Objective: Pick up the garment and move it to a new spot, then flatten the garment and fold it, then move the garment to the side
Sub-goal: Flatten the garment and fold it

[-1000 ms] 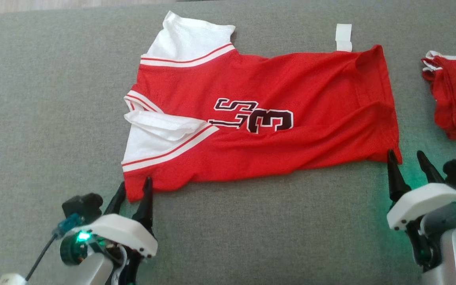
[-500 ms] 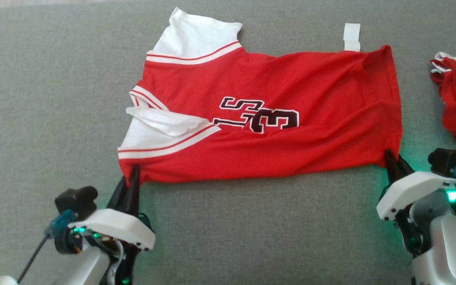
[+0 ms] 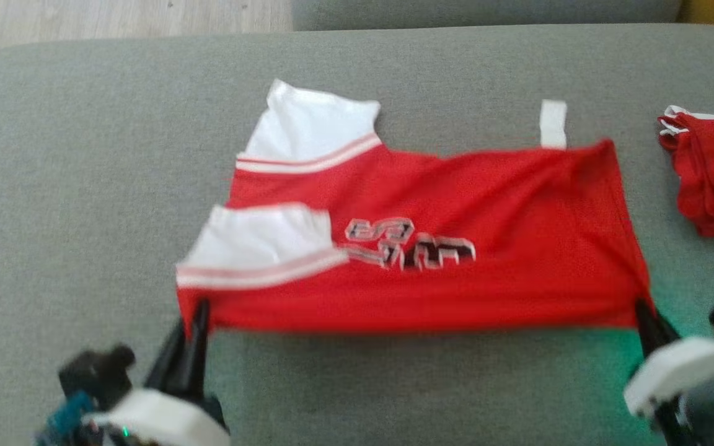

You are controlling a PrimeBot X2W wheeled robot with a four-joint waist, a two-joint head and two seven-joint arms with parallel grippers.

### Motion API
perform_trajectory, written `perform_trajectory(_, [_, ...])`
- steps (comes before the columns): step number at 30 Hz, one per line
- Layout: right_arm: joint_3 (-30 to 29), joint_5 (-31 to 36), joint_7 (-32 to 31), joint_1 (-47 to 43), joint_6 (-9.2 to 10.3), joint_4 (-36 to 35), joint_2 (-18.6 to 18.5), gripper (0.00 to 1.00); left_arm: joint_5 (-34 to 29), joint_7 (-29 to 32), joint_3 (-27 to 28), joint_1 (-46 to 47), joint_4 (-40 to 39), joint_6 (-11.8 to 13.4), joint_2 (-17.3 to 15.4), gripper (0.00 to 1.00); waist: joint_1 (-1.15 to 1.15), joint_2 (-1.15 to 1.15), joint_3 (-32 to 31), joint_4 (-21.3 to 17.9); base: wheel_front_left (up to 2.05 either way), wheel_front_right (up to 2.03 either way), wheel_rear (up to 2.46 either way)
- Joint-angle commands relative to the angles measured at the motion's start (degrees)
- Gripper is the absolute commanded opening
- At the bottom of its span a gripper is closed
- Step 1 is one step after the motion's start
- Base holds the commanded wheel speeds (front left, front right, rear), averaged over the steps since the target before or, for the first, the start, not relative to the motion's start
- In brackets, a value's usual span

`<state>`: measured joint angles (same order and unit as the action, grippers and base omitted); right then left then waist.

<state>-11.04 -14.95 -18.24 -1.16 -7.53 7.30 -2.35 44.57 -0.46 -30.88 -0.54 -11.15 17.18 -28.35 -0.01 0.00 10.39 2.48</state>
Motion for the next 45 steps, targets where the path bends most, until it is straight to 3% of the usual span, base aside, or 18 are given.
perform_trajectory(1, [0.18,-0.19,-0.47,-0.49,0.04,-3.29,-0.53,0.0,0.07,0.11,2.03,0.01,-2.45,0.94,-1.58,0.0,0.01,0.0,0.04,-0.06,0.0,0.0,0.0])
perform_trajectory(5, [-0.43,-0.54,-1.02,-4.21,0.04,-5.42,-0.53,0.01,1.08,0.4,0.67,-3.88,-2.18,1.85,-0.74,0.0,0.01,0.0,0.41,-0.44,0.0,0.0,0.0])
perform_trajectory(7, [-0.37,-0.65,-0.72,-4.98,0.04,-6.0,-0.53,0.71,1.76,0.18,0.1,-4.58,-0.78,1.5,0.17,0.0,0.01,0.0,0.65,-0.61,0.0,0.0,0.0])
perform_trajectory(8, [-0.43,-0.73,-0.55,-5.19,0.04,-6.15,-0.53,1.0,1.91,0.0,-0.04,-4.65,0.15,1.3,0.46,0.28,0.01,0.0,0.8,-0.74,0.0,0.0,0.0])
perform_trajectory(9, [-0.43,-0.73,-0.55,-5.19,0.04,-6.15,-0.53,1.0,1.91,0.0,-0.04,-4.65,0.15,1.3,0.46,0.28,0.01,0.0,0.8,-0.74,0.0,0.0,0.0])
perform_trajectory(10, [-0.46,-0.49,-0.38,-5.27,0.04,-6.28,-0.53,1.0,1.63,-0.24,-0.18,-4.46,1.08,1.13,0.44,0.71,0.01,0.0,0.95,-0.94,0.0,0.0,0.0])
perform_trajectory(11, [-0.43,-0.22,-0.35,-5.27,0.04,-6.49,-0.53,1.0,1.31,-0.48,-0.21,-4.04,1.84,0.97,0.38,1.0,0.01,0.0,1.09,-1.12,0.0,0.0,0.0])
perform_trajectory(18, [-0.25,1.38,-0.09,-2.69,0.04,-10.55,-0.53,1.0,-1.47,0.53,0.73,4.45,2.65,-1.15,-2.02,1.0,0.01,0.0,1.65,-2.46,0.0,0.0,0.0])
perform_trajectory(24, [4.11,3.62,-1.75,5.16,0.04,-14.37,-0.53,1.0,-5.15,9.9,1.51,24.87,3.68,-7.28,-8.04,1.0,0.01,0.0,4.86,-4.73,0.0,0.0,0.0])
perform_trajectory(29, [9.34,4.85,-3.1,13.45,0.04,-13.74,-0.53,1.0,-6.37,17.72,1.25,40.52,10.48,-12.98,-10.5,1.0,0.01,0.0,9.2,-8.23,0.0,0.0,0.0])
perform_trajectory(36, [16.07,5.56,-3.61,23.55,0.04,-10.5,-0.53,1.0,-5.74,25.0,0.03,52.14,22.39,-17.83,-10.44,1.0,0.01,0.0,15.14,-12.98,0.0,0.0,0.0])
perform_trajectory(45, [18.0,5.95,-2.59,28.73,0.04,-8.8,-0.53,1.0,-5.46,27.54,-1.09,55.61,31.25,-19.68,-10.06,1.0,0.01,0.0,19.38,-15.87,0.0,0.0,0.0])
